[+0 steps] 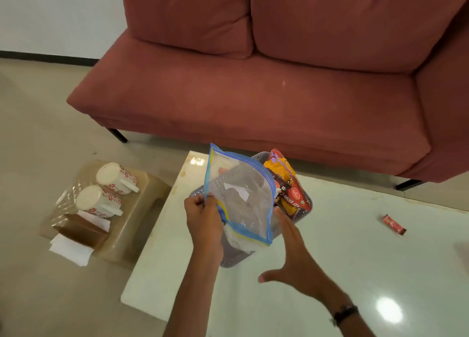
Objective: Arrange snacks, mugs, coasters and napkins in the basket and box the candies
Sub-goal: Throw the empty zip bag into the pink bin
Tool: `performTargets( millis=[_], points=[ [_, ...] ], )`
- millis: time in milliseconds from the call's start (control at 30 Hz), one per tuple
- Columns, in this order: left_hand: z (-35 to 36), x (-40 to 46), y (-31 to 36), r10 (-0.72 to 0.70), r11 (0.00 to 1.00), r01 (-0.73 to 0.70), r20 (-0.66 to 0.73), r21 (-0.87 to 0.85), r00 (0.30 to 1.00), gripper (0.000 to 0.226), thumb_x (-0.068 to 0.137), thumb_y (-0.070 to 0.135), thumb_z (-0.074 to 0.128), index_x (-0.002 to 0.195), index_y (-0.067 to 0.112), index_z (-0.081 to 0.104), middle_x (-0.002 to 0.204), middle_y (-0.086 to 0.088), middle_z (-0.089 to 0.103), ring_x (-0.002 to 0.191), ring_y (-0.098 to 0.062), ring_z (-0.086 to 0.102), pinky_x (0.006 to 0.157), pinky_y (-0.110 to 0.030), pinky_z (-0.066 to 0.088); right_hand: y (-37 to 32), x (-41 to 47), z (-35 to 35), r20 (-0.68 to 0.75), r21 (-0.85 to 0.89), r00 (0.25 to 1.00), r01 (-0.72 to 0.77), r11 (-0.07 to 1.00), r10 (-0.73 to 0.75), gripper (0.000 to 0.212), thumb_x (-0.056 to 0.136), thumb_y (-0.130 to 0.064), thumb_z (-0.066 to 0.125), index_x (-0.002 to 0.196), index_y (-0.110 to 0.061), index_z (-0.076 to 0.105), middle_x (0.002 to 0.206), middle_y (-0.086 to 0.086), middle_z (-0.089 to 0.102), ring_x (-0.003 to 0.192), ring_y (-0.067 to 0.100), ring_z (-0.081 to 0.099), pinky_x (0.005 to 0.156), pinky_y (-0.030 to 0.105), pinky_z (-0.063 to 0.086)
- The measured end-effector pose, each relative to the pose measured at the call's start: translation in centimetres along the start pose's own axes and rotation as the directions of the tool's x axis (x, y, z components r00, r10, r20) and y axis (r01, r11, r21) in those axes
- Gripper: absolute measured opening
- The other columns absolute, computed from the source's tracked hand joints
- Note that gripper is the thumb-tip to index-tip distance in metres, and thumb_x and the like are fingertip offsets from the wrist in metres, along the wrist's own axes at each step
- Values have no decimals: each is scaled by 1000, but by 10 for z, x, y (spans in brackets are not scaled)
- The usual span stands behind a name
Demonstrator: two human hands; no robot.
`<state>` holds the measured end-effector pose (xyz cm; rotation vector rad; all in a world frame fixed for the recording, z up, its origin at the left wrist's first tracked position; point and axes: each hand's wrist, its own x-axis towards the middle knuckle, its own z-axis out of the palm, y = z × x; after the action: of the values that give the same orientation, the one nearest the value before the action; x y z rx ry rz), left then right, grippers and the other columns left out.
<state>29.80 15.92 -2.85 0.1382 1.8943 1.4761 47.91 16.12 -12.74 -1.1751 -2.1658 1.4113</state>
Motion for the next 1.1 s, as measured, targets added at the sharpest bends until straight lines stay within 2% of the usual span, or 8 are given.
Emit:
performTargets(
  millis=[100, 200, 267, 467, 600, 733, 933, 1100],
  points=[
    [3, -32, 4, -13, 994, 24, 112, -104, 994, 27, 94, 8, 45, 69, 17, 38, 36, 8, 50, 28, 0, 40, 35, -12, 31, -40, -8, 10, -110, 246, 981, -129, 960, 160, 90, 69, -27, 83, 142, -20, 31, 139, -11, 41, 123, -6, 40, 106, 17, 36],
    [3, -60, 8, -18, 974, 69, 227, -216, 974, 15, 92, 12, 52, 80, 15, 44, 57, 3, 55, 34, -1, 45, 36, -12, 34, -45, -15, 4, -503, 286, 829, -108, 952, 245, 14, 84, -3, 66, 95, -12, 65, 78, -17, 59, 67, -14, 56, 69, 24, 43],
    [0, -73, 11, 2, 969, 74, 307, -234, 952, 15, 91, 28, 54, 87, 15, 48, 73, 0, 58, 49, -6, 55, 46, -18, 43, -41, -20, -13, -604, 237, 766, -89, 967, 219, 17, 89, 0, 59, 84, -12, 70, 70, -9, 62, 61, -2, 56, 62, 15, 41],
    [-35, -87, -21, 268, 959, -282, 285, 8, 920, 27, 83, 34, 65, 106, 35, 50, 118, 8, 54, 107, 0, 55, 90, -22, 45, -45, -58, -85, -321, 493, 941, 65, 868, 111, 22, 96, -8, 48, 109, -8, 65, 99, 7, 70, 89, 13, 69, 76, 19, 54],
    [-62, -120, -63, 194, 972, -233, 458, 31, 868, 46, 80, 23, 71, 115, 38, 46, 108, 28, 57, 89, 21, 57, 73, -4, 46, -44, -103, -115, -171, 520, 976, -27, 854, 136, 21, 94, -11, 51, 110, -9, 64, 93, 6, 74, 89, 25, 72, 79, 30, 58],
    [-75, -157, -105, 53, 987, -137, 623, 88, 780, 42, 81, 24, 69, 121, 26, 56, 117, 3, 69, 107, -15, 65, 100, -37, 46, -47, -153, -120, -127, 546, 982, -47, 836, 138, 24, 94, -13, 51, 114, -12, 63, 100, 7, 74, 95, 27, 71, 83, 35, 57],
    [-73, -216, -136, 38, 995, -91, 725, 35, 688, 34, 94, 11, 47, 125, 25, 49, 116, -1, 69, 79, -28, 73, 69, -24, 56, -33, -234, -124, 29, 462, 994, -103, 881, 101, 61, 85, -8, 65, 134, -36, 43, 121, -3, 67, 101, 23, 69, 81, 38, 58],
    [-65, -239, -160, 27, 1000, -23, 764, -16, 645, 41, 89, -9, 40, 115, 20, 53, 120, -9, 65, 59, -7, 66, 62, -17, 55, -2, -281, -136, -162, 445, 985, 18, 895, 60, 37, 85, 7, 58, 97, -24, 75, 104, -2, 75, 99, 14, 69, 75, 25, 57]
  ],
)
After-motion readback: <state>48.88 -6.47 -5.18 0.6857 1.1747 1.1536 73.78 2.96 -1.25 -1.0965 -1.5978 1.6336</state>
